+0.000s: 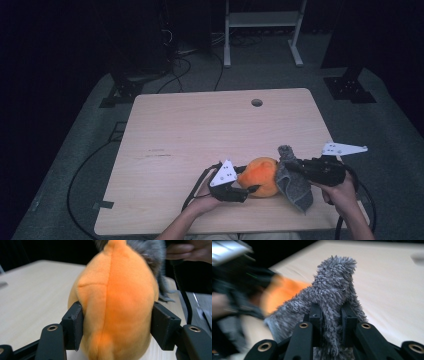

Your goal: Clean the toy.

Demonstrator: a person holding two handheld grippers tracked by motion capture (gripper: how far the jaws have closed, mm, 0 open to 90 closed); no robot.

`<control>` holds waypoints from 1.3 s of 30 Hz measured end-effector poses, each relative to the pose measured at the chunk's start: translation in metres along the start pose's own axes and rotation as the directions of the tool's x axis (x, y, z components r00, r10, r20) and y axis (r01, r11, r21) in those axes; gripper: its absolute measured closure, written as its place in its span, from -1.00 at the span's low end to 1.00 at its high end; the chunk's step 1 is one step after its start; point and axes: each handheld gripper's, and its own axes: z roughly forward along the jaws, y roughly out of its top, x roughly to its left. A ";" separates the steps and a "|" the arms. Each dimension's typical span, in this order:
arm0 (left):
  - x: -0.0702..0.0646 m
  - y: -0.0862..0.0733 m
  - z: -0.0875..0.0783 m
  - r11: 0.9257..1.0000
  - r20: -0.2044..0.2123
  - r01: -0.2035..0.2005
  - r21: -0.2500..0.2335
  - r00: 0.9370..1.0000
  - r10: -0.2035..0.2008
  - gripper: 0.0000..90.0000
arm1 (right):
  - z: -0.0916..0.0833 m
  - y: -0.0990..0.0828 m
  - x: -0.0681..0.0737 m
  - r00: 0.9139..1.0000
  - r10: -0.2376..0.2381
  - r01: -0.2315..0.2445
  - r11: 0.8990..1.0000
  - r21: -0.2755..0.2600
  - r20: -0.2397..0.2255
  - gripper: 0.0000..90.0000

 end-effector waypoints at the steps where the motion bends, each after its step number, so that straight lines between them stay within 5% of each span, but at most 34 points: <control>1: 0.000 0.003 -0.001 1.000 -0.002 -0.003 -0.006 1.000 0.003 -0.20 | -0.004 0.008 0.010 0.999 -0.030 0.030 0.999 -0.018 -0.022 0.66; 4: -0.002 0.019 -0.011 0.999 -0.003 -0.024 -0.026 1.000 0.024 -0.19 | -0.001 0.025 0.040 0.990 -0.137 0.136 0.990 -0.029 -0.024 0.65; 7: 0.001 0.030 -0.026 0.997 -0.012 -0.078 0.018 0.997 0.079 -0.20 | 0.007 0.029 0.052 0.990 -0.144 0.144 0.987 -0.066 0.000 0.66; 9: 0.003 0.033 -0.031 0.997 -0.007 -0.077 0.026 0.997 0.077 -0.20 | 0.011 0.027 0.053 0.990 -0.140 0.140 0.988 -0.062 0.002 0.66; 15: 0.013 0.020 -0.028 0.988 0.013 -0.047 0.147 0.999 0.046 -0.25 | 0.044 -0.001 0.033 1.000 -0.016 0.016 1.000 0.000 -0.013 0.66; 19: 0.022 0.015 -0.028 0.991 0.028 -0.008 0.130 1.000 0.005 -0.61 | 0.058 -0.015 0.021 0.999 0.040 -0.040 0.999 0.017 -0.009 0.65; 21: 0.027 0.014 -0.030 0.990 0.054 0.049 0.129 0.997 -0.056 -0.69 | 0.057 -0.016 0.019 0.999 0.040 -0.040 0.999 0.013 0.007 0.65; 24: 0.025 0.007 -0.025 0.986 0.022 -0.007 0.166 1.000 0.003 -0.59 | 0.060 -0.020 0.013 0.996 0.083 -0.083 0.997 -0.002 -0.024 0.65; 31: 0.027 0.001 -0.025 0.991 0.015 0.040 0.127 0.999 -0.043 -0.45 | 0.059 -0.025 0.006 0.995 0.088 -0.091 0.994 0.063 0.054 0.66; 36: 0.022 0.002 -0.021 0.992 0.011 -0.003 0.128 1.000 0.002 -0.41 | 0.043 -0.003 0.029 1.000 -0.021 0.023 0.998 -0.063 0.023 0.66; 39: 0.019 0.004 -0.022 0.992 0.031 -0.029 0.126 0.999 0.026 -0.52 | 0.051 0.000 0.039 0.993 -0.106 0.107 0.994 -0.002 0.058 0.66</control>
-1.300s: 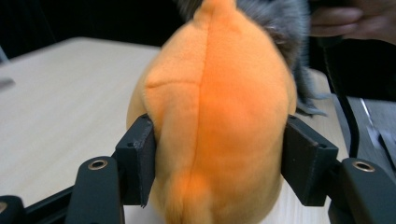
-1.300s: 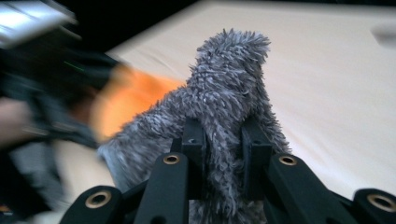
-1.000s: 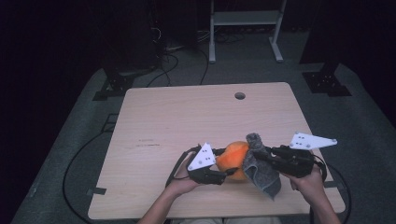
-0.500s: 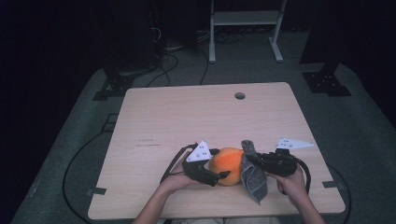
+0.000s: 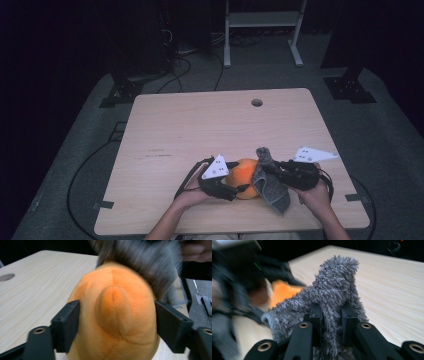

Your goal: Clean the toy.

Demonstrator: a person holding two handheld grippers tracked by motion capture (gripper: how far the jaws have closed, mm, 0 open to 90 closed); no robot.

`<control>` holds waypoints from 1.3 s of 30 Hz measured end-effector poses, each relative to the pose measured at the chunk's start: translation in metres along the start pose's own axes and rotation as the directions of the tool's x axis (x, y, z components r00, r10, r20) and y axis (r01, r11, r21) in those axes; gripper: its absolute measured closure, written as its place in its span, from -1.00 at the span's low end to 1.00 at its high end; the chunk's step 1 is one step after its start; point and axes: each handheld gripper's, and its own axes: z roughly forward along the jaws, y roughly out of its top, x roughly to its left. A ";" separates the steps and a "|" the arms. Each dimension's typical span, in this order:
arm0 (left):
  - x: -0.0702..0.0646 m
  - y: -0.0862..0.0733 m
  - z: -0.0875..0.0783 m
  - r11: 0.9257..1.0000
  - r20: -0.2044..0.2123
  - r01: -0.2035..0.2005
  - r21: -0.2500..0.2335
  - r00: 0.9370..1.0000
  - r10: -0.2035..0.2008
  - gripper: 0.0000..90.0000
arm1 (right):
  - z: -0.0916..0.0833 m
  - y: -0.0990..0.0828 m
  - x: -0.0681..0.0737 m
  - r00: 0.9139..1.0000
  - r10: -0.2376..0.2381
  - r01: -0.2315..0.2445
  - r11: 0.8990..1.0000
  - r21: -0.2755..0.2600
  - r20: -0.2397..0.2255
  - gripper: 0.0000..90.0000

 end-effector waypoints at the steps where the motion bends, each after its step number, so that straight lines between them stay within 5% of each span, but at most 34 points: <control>1: 0.001 0.000 -0.001 1.000 0.010 0.005 0.004 1.000 -0.005 -0.59 | 0.003 -0.003 -0.001 1.000 0.004 -0.004 1.000 0.013 0.006 0.66; 5: 0.001 -0.004 0.004 0.997 -0.004 -0.011 0.075 1.000 0.011 -0.72 | 0.000 -0.010 -0.013 0.998 0.059 -0.059 0.998 0.009 0.010 0.66; 7: -0.003 -0.008 0.009 0.997 -0.019 -0.042 0.065 0.999 0.043 -0.62 | -0.002 -0.013 -0.016 0.998 0.070 -0.070 0.998 0.008 0.009 0.66; 10: -0.004 -0.007 0.012 0.998 -0.047 -0.030 0.062 0.998 0.033 -0.43 | -0.004 -0.011 -0.013 0.998 0.047 -0.048 0.999 0.010 0.043 0.69; 13: -0.003 -0.009 0.014 0.999 -0.060 -0.010 0.049 0.998 0.013 -0.39 | -0.004 -0.003 0.000 1.000 -0.006 0.006 1.000 -0.010 0.028 0.70; 16: 0.000 -0.010 0.013 0.999 -0.070 0.025 0.039 0.997 -0.022 -0.35 | 0.000 0.004 0.020 0.995 -0.088 0.087 0.996 -0.027 -0.036 0.69; 18: 0.004 -0.012 0.011 0.998 -0.069 0.049 0.027 0.996 -0.047 -0.34 | 0.001 0.005 0.023 0.994 -0.104 0.103 0.994 -0.020 -0.032 0.68; 21: 0.007 -0.013 0.011 0.997 -0.075 0.078 0.012 0.994 -0.076 -0.33 | 0.001 -0.002 0.008 0.998 -0.068 0.068 0.998 -0.013 0.012 0.68; 24: 0.008 -0.013 0.012 0.995 -0.079 0.097 0.003 0.992 -0.097 -0.33 | -0.002 -0.016 -0.015 0.998 0.016 -0.017 1.000 0.009 0.055 0.68; 27: 0.009 -0.013 0.013 0.994 -0.081 0.110 -0.005 0.991 -0.110 -0.33 | -0.003 -0.019 -0.017 0.995 0.009 -0.013 0.999 0.043 0.102 0.69; 35: 0.009 -0.016 0.015 0.990 -0.111 0.138 -0.020 0.984 -0.139 -0.33 | 0.002 -0.004 0.011 0.998 -0.060 0.060 0.998 -0.012 0.026 0.69; 39: 0.005 -0.014 0.015 0.993 -0.111 0.117 -0.007 0.987 -0.117 -0.34 | 0.007 0.003 0.028 0.992 -0.120 0.120 0.993 -0.022 -0.028 0.69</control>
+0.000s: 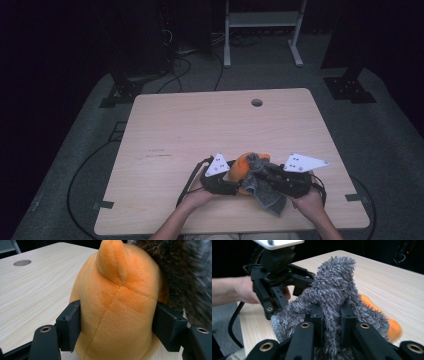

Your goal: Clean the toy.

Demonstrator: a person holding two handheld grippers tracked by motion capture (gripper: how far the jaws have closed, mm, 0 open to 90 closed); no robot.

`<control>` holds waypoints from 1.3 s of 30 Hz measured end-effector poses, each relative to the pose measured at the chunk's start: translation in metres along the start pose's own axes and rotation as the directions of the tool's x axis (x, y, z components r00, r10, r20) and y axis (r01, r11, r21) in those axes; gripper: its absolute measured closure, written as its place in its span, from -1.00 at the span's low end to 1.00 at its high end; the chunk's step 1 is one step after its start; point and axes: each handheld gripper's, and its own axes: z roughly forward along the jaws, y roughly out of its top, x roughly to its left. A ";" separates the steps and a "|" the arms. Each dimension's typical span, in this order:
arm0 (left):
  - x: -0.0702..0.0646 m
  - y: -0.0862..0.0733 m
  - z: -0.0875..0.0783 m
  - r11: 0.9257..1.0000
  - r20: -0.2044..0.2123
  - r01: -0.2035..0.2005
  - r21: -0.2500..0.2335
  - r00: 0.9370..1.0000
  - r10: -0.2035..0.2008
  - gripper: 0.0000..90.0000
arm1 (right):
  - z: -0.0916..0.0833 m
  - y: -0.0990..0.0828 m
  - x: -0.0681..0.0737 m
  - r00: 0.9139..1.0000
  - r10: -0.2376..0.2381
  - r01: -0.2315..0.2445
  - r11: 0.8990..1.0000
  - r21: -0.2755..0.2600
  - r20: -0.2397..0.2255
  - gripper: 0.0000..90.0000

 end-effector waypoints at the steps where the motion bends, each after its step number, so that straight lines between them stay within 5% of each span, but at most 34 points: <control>1: 0.000 0.000 -0.001 1.000 0.006 -0.003 0.001 1.000 0.003 -0.34 | 0.001 0.001 0.001 1.000 -0.017 0.017 1.000 0.004 0.018 0.69; 5: 0.000 -0.001 -0.001 1.000 0.031 -0.031 0.006 0.999 0.030 -0.33 | -0.003 -0.007 -0.013 0.991 0.012 -0.012 1.000 0.002 0.137 0.69; 7: -0.002 -0.001 0.000 0.999 0.034 -0.046 0.007 0.998 0.045 -0.34 | -0.005 -0.014 -0.023 0.988 0.054 -0.056 0.998 0.005 0.145 0.69; 11: -0.003 0.001 0.000 0.998 0.054 -0.069 0.008 0.996 0.069 -0.36 | -0.010 -0.020 -0.029 0.984 0.057 -0.063 0.998 0.030 0.167 0.69; 16: -0.004 0.007 -0.002 0.989 0.034 -0.145 0.008 0.989 0.145 -0.61 | -0.009 -0.019 -0.023 0.990 0.052 -0.057 0.998 0.038 0.128 0.71; 19: -0.007 0.005 -0.001 0.986 0.041 -0.167 0.011 0.985 0.167 -0.54 | -0.008 -0.015 -0.018 0.993 0.029 -0.034 0.998 0.046 0.114 0.71; 20: -0.010 0.004 0.000 0.985 0.044 -0.173 0.014 0.984 0.172 -0.45 | -0.009 -0.008 -0.011 0.997 0.006 -0.009 0.999 0.039 0.076 0.71; 21: -0.013 0.004 0.000 0.982 0.050 -0.189 0.019 0.981 0.188 -0.45 | -0.009 -0.008 -0.011 0.997 0.006 -0.009 0.999 0.039 0.076 0.71; 22: -0.020 0.003 0.001 0.967 0.065 -0.251 0.037 0.967 0.248 -0.41 | -0.010 -0.002 -0.003 0.999 -0.010 0.009 1.000 0.027 0.040 0.71; 23: -0.020 0.003 0.001 0.967 0.065 -0.251 0.037 0.967 0.248 -0.40 | -0.011 0.001 -0.001 0.999 -0.021 0.020 1.000 0.023 0.032 0.71; 24: -0.026 0.003 0.001 0.952 0.072 -0.303 0.047 0.951 0.300 -0.38 | -0.011 0.004 0.001 0.999 -0.031 0.030 0.999 0.022 0.034 0.71; 28: -0.029 0.003 -0.001 0.941 0.090 -0.335 0.041 0.939 0.331 -0.33 | -0.015 0.007 -0.007 0.997 -0.015 0.013 1.000 0.022 0.072 0.70; 29: -0.029 0.003 -0.001 0.941 0.090 -0.335 0.041 0.939 0.331 -0.36 | -0.015 0.007 -0.007 0.997 -0.015 0.013 1.000 0.022 0.072 0.70; 30: -0.022 0.008 -0.003 0.960 0.084 -0.280 0.003 0.957 0.278 -0.46 | -0.015 -0.002 -0.015 0.997 0.012 -0.014 0.999 0.030 0.080 0.70; 31: -0.022 0.008 -0.003 0.960 0.084 -0.280 0.003 0.957 0.278 -0.54 | -0.015 -0.002 -0.015 0.997 0.012 -0.014 0.999 0.030 0.080 0.70; 32: -0.017 0.010 -0.002 0.979 0.063 -0.202 -0.006 0.977 0.202 -0.63 | -0.016 -0.010 -0.020 0.995 0.019 -0.024 0.998 0.052 0.094 0.71; 35: -0.018 0.008 0.002 0.977 0.081 -0.214 0.006 0.974 0.213 -0.62 | -0.019 -0.012 -0.022 0.997 0.031 -0.035 0.998 0.055 0.072 0.71; 37: -0.023 0.005 0.005 0.969 0.098 -0.247 0.009 0.965 0.245 -0.58 | -0.020 -0.010 -0.020 0.999 0.017 -0.020 0.997 0.079 0.039 0.71; 38: -0.029 0.003 0.004 0.956 0.112 -0.294 0.016 0.950 0.291 -0.46 | -0.023 -0.004 -0.014 1.000 -0.010 0.009 0.995 0.094 0.008 0.71; 39: -0.029 0.003 0.004 0.956 0.112 -0.294 0.016 0.950 0.291 -0.41 | -0.023 -0.004 -0.014 1.000 -0.010 0.009 0.995 0.094 0.008 0.71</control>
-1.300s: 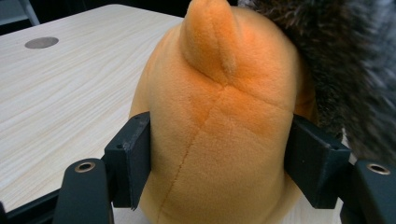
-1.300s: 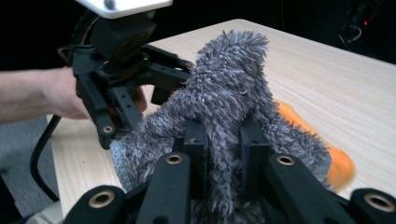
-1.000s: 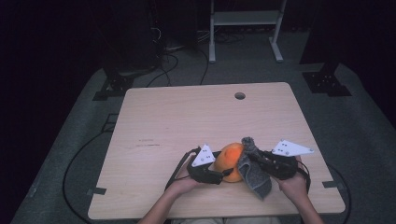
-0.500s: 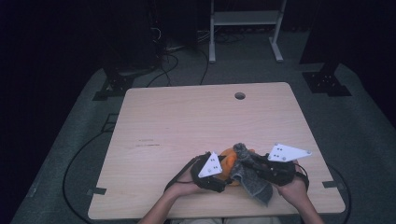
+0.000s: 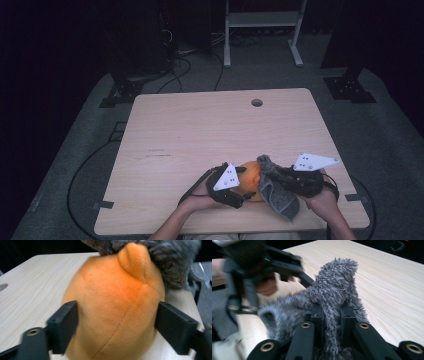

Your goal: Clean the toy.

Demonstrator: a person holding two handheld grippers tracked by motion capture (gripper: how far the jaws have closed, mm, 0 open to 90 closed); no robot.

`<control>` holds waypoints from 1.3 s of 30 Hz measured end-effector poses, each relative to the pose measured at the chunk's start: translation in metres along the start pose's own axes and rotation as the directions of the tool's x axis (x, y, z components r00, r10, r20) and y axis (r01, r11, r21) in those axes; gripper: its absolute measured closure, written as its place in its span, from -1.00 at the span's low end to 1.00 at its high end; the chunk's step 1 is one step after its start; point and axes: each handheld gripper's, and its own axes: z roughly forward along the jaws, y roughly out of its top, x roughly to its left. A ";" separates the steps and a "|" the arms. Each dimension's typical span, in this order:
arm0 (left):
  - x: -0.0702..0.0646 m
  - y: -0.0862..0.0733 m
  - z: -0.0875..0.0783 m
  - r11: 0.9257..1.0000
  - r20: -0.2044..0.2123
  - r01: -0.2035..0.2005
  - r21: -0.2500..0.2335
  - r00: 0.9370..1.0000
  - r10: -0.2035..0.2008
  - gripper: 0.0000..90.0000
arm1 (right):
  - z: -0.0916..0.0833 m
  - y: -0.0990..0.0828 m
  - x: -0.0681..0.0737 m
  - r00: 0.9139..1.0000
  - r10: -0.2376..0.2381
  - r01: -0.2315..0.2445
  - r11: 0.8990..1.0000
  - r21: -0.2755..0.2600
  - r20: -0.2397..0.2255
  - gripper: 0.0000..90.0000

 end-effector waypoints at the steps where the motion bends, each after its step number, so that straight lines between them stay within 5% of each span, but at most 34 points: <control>1: -0.007 0.000 0.001 0.998 0.022 -0.054 0.016 0.998 0.054 -0.38 | -0.003 0.009 0.010 0.997 -0.042 0.042 0.999 -0.005 -0.068 0.71; 2: -0.007 0.000 0.001 0.998 0.022 -0.054 0.016 0.998 0.054 -0.38 | -0.003 0.009 0.010 0.997 -0.042 0.042 0.999 -0.005 -0.068 0.71; 3: -0.012 0.001 0.002 0.994 0.022 -0.097 0.039 0.995 0.097 -0.37 | 0.000 0.016 0.019 0.994 -0.083 0.085 0.996 0.025 -0.077 0.71; 6: -0.011 0.000 0.001 0.995 0.012 -0.087 0.046 0.996 0.087 -0.33 | 0.006 0.017 0.020 0.993 -0.108 0.110 0.993 0.051 -0.047 0.70; 12: -0.006 -0.003 0.001 0.998 0.002 -0.058 0.031 0.998 0.058 -0.30 | 0.001 0.001 -0.013 1.000 0.018 -0.018 0.999 0.028 0.015 0.70; 17: -0.003 -0.003 0.002 0.999 0.012 -0.036 0.028 0.999 0.036 -0.30 | -0.006 -0.023 -0.043 0.988 0.118 -0.123 0.991 0.046 0.097 0.71; 25: 0.000 -0.006 -0.001 0.999 0.011 -0.015 0.028 1.000 0.014 -0.30 | -0.004 -0.018 -0.035 0.992 0.104 -0.106 0.994 0.034 0.070 0.71; 29: 0.002 -0.007 -0.001 1.000 0.013 0.014 0.016 1.000 -0.014 -0.30 | -0.003 -0.034 -0.052 0.981 0.182 -0.185 0.982 0.037 0.069 0.71; 33: 0.005 -0.009 -0.003 0.999 0.015 0.032 0.019 0.999 -0.032 -0.30 | -0.009 -0.038 -0.056 0.974 0.201 -0.206 0.977 0.046 0.100 0.71; 36: 0.007 -0.010 -0.003 0.999 0.018 0.046 0.013 0.999 -0.046 -0.31 | -0.014 -0.031 -0.052 0.976 0.206 -0.206 0.978 -0.008 0.069 0.71; 37: 0.008 -0.011 -0.003 0.998 0.020 0.056 0.008 0.998 -0.056 -0.31 | -0.014 -0.023 -0.044 0.983 0.182 -0.181 0.982 -0.047 0.025 0.71; 39: 0.009 -0.012 -0.005 0.998 0.021 0.057 0.008 0.998 -0.057 -0.31 | -0.007 -0.020 -0.040 0.987 0.157 -0.157 0.987 -0.022 0.027 0.71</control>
